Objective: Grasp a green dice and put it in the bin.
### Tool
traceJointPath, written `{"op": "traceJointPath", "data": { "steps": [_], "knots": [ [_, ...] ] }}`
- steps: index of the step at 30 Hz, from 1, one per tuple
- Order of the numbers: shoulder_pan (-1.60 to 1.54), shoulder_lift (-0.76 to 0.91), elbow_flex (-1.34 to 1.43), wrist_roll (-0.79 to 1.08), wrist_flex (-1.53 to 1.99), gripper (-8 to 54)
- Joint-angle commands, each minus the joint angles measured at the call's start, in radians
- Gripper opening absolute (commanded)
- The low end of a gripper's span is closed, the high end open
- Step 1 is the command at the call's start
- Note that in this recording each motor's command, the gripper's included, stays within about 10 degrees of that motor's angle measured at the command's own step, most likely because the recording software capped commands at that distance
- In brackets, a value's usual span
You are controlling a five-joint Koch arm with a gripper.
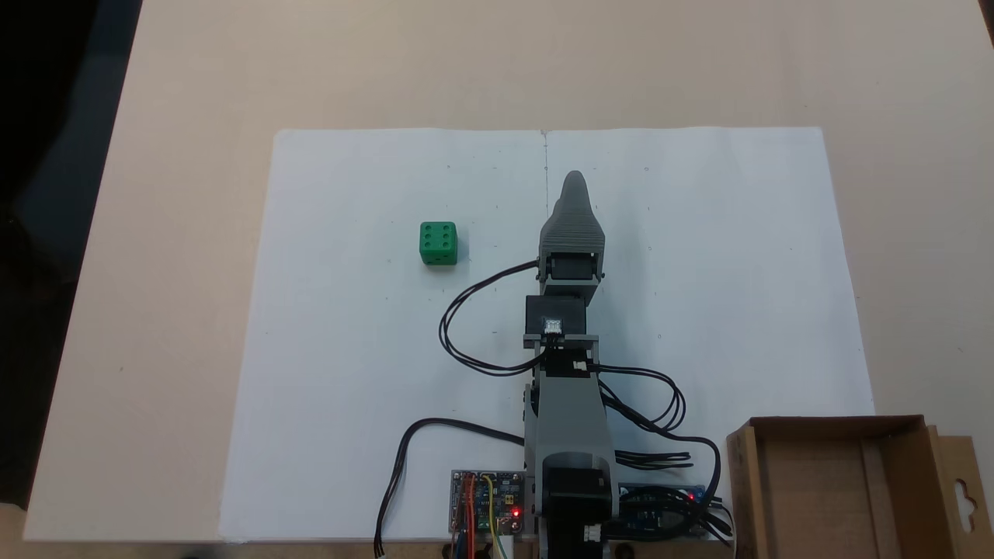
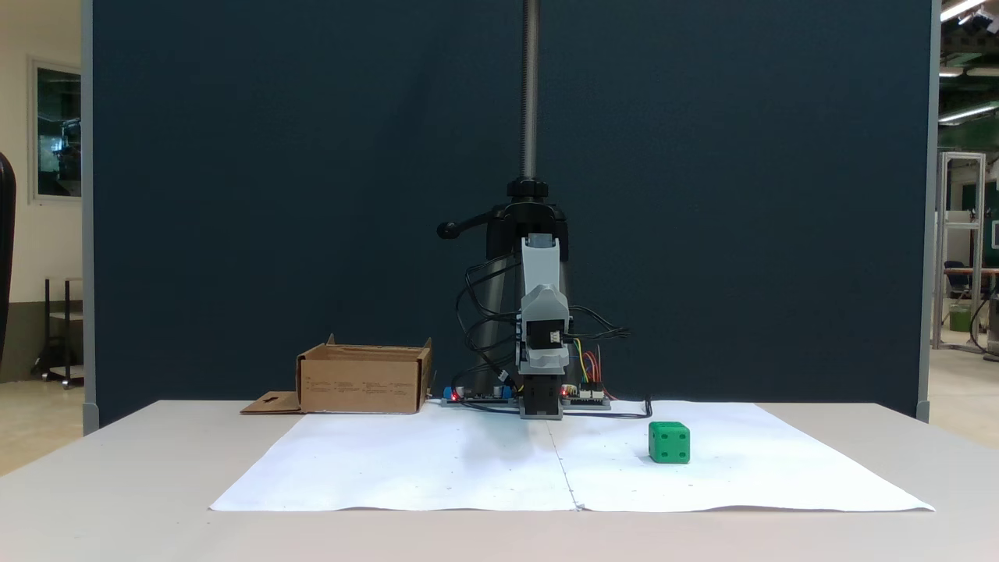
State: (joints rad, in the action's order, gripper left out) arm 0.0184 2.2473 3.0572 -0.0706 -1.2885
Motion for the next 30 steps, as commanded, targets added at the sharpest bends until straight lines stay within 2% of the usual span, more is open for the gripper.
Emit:
{"op": "traceJointPath", "data": {
  "steps": [1, 30],
  "knots": [
    [0.008, 0.123, 0.074, 0.080, -0.175, 45.0],
    [0.000, 0.123, 0.074, 0.078, -0.175, 45.0]
  ]
}}
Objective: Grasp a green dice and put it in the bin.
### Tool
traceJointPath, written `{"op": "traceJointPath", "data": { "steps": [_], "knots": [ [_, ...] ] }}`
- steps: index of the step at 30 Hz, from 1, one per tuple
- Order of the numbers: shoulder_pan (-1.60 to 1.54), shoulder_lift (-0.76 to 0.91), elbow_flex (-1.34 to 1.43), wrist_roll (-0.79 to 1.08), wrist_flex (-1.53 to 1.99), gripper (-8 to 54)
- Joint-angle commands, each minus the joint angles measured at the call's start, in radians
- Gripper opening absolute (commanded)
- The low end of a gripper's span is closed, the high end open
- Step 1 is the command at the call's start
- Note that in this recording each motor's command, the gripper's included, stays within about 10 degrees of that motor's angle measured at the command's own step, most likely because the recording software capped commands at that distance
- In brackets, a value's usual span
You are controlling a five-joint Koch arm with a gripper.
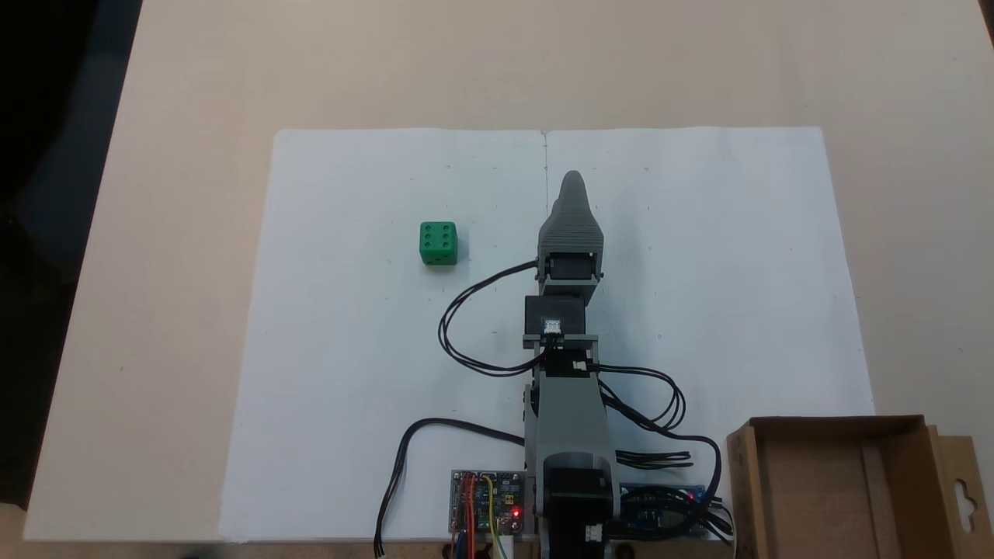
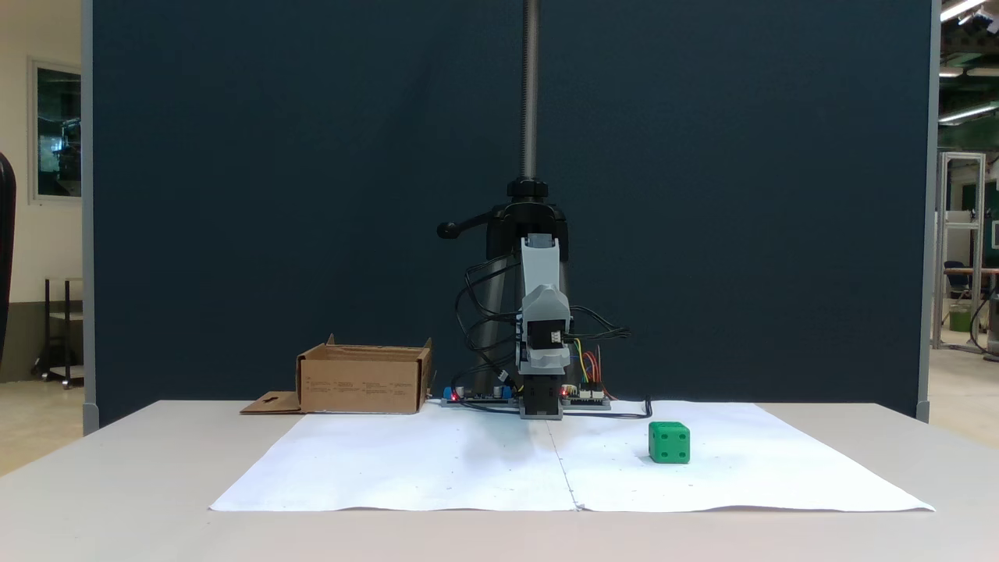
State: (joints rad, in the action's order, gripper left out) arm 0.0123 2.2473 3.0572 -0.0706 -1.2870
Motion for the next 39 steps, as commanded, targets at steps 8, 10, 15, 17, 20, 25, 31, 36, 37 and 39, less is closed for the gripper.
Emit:
{"op": "traceJointPath", "data": {
  "steps": [8, 10, 15, 17, 20, 25, 31, 36, 37, 39],
  "knots": [
    [0.011, 0.123, 0.074, 0.081, -0.176, 44.8],
    [0.008, 0.123, 0.074, 0.086, -0.176, 44.8],
    [0.006, 0.121, 0.074, 0.104, -0.175, 44.7],
    [0.006, 0.123, 0.074, 0.103, -0.176, 44.8],
    [0.005, 0.123, 0.074, 0.101, -0.176, 43.9],
    [0.006, 0.123, 0.066, 0.101, -0.176, 42.1],
    [0.000, 0.123, -0.006, 0.103, -0.176, 40.3],
    [0.002, 0.123, -0.041, 0.103, -0.133, 40.3],
    [0.002, 0.123, -0.052, 0.103, -0.104, 40.3],
    [0.003, 0.123, -0.086, 0.103, -0.038, 40.3]
  ]
}}
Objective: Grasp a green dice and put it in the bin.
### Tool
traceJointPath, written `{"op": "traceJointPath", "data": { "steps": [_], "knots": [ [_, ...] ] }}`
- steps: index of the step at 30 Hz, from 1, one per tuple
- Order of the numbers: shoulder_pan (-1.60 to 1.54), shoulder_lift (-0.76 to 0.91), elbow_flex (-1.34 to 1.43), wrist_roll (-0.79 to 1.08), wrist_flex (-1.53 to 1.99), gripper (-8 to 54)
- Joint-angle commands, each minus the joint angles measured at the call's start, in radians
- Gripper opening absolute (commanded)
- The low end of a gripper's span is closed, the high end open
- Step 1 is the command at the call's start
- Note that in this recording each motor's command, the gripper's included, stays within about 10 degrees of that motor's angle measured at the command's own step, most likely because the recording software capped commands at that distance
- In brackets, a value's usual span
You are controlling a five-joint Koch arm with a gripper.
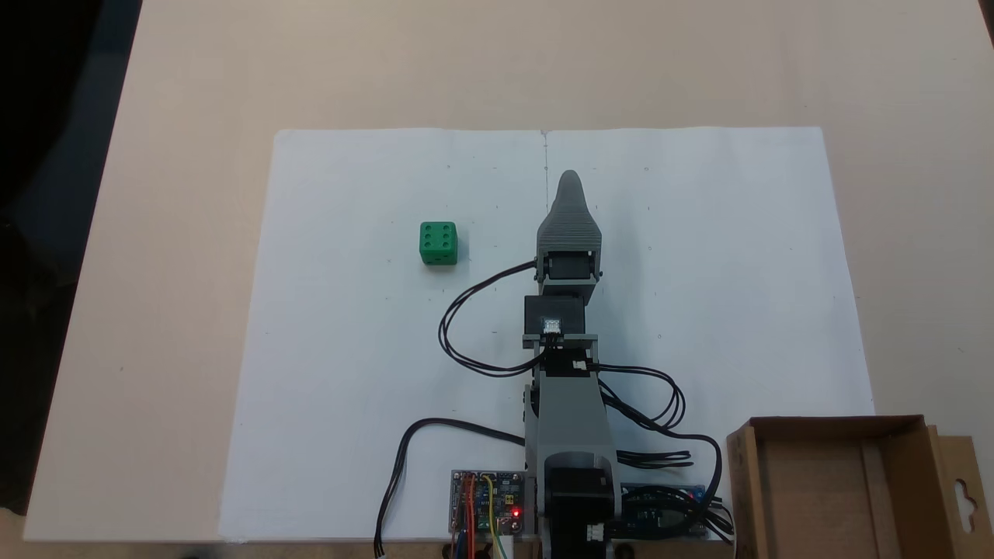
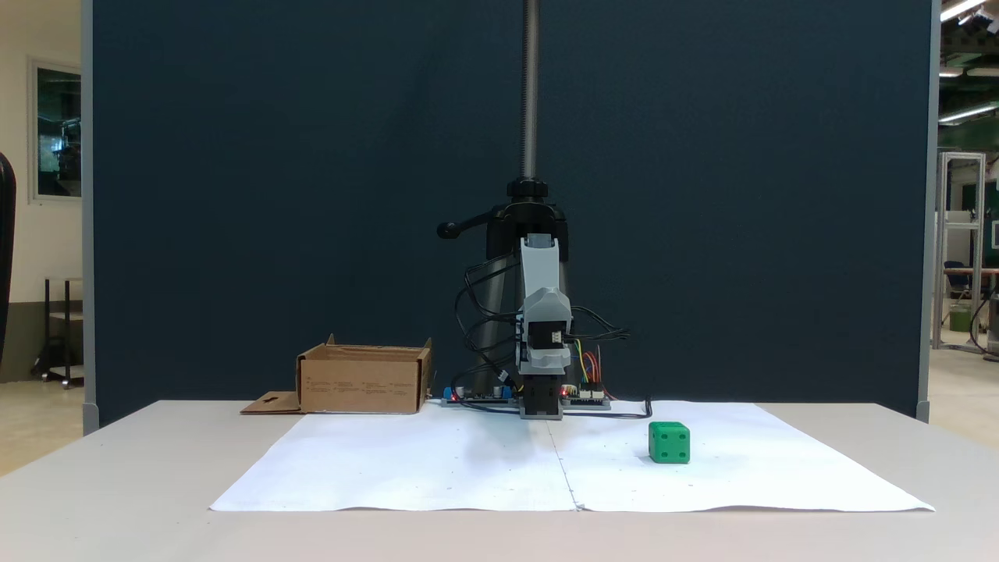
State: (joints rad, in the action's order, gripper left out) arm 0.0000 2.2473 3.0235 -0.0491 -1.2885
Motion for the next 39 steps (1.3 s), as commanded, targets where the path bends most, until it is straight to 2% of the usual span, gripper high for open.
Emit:
{"op": "traceJointPath", "data": {
  "steps": [1, 16, 28, 34, 39],
  "knots": [
    [0.015, 0.123, -0.072, 0.081, 0.003, 40.3],
    [0.020, 0.121, -0.594, 0.061, 0.915, 40.6],
    [-0.057, -0.012, -1.042, -0.140, 1.650, 40.5],
    [-0.118, -0.253, -1.351, -0.204, 1.980, 40.6],
    [-0.173, -0.465, -1.465, -0.265, 2.230, 40.7]
  ]
}}
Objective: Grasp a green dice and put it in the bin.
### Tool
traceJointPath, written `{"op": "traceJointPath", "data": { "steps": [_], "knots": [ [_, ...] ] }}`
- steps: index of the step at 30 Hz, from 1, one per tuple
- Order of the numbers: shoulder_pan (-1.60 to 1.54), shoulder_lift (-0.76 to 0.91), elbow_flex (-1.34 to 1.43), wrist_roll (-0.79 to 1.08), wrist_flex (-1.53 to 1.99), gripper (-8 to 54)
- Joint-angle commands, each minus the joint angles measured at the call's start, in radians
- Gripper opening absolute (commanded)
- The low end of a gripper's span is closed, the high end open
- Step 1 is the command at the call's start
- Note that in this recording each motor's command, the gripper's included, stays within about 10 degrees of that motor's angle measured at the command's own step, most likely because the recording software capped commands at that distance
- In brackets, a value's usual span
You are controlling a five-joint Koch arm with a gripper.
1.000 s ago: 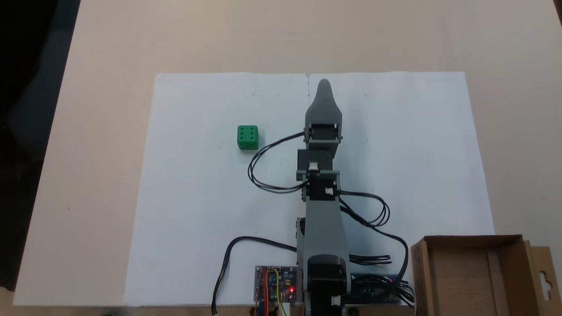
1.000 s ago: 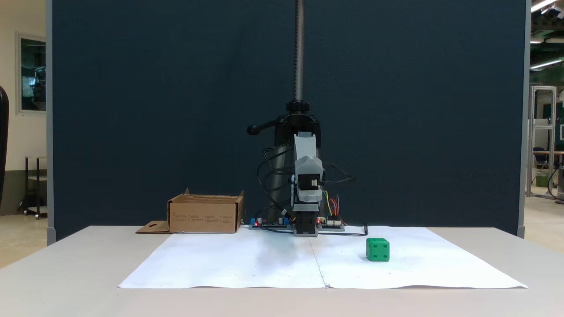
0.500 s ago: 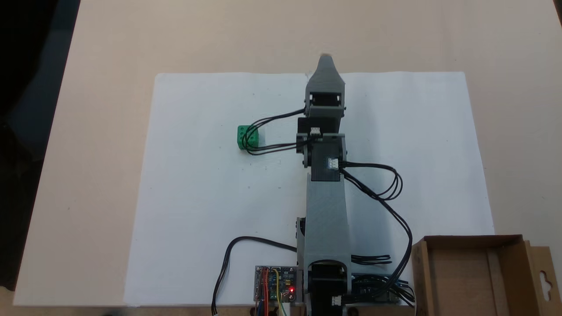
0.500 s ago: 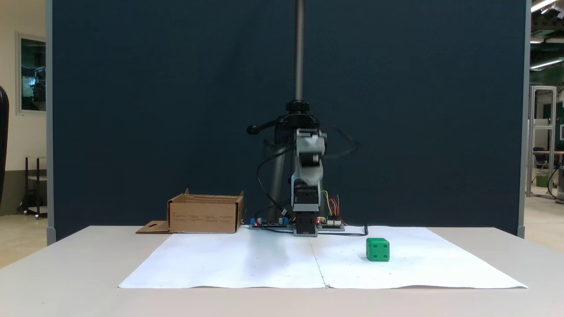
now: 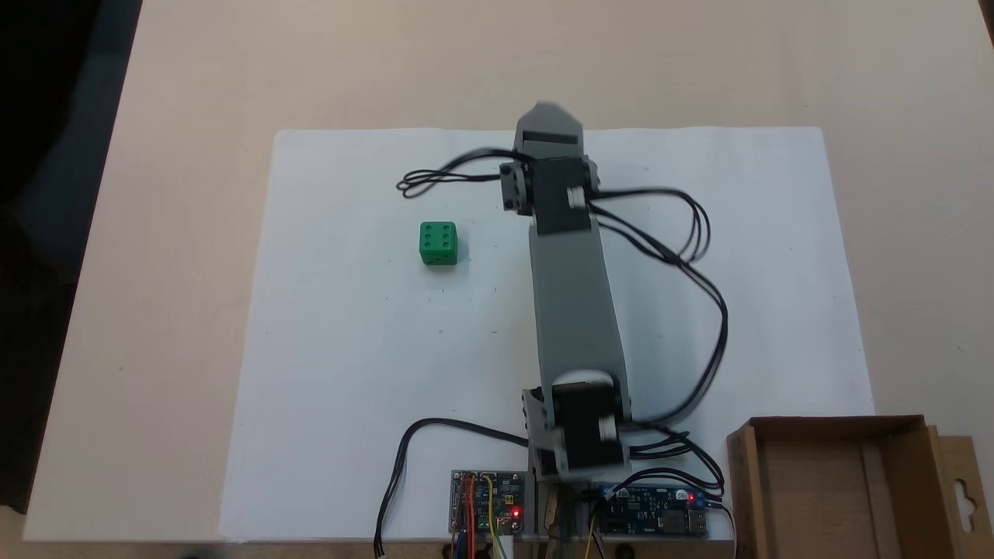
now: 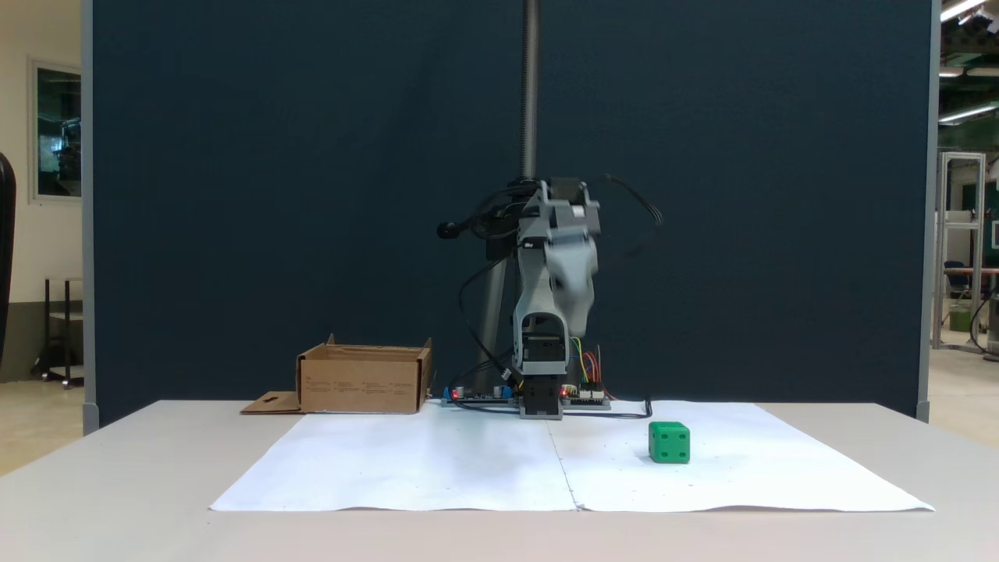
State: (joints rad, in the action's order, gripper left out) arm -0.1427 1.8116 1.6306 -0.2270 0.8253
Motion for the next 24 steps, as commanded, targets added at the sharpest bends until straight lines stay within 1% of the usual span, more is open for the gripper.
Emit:
{"op": "traceJointPath", "data": {
  "steps": [1, 4, 8, 13, 15, 21, 24],
  "knots": [
    [-0.044, -0.061, -0.091, -0.101, 0.161, 40.9],
    [-0.094, -0.135, -0.149, -0.150, 0.306, 41.0],
    [-0.150, -0.183, -0.178, -0.189, 0.442, 41.8],
    [-0.207, -0.245, -0.218, -0.241, 0.439, 42.9],
    [-0.227, -0.264, -0.241, -0.291, 0.416, 43.5],
    [-0.295, -0.268, -0.275, -0.379, 0.327, 43.5],
    [-0.339, -0.302, -0.285, -0.400, 0.296, 43.5]
  ]
}}
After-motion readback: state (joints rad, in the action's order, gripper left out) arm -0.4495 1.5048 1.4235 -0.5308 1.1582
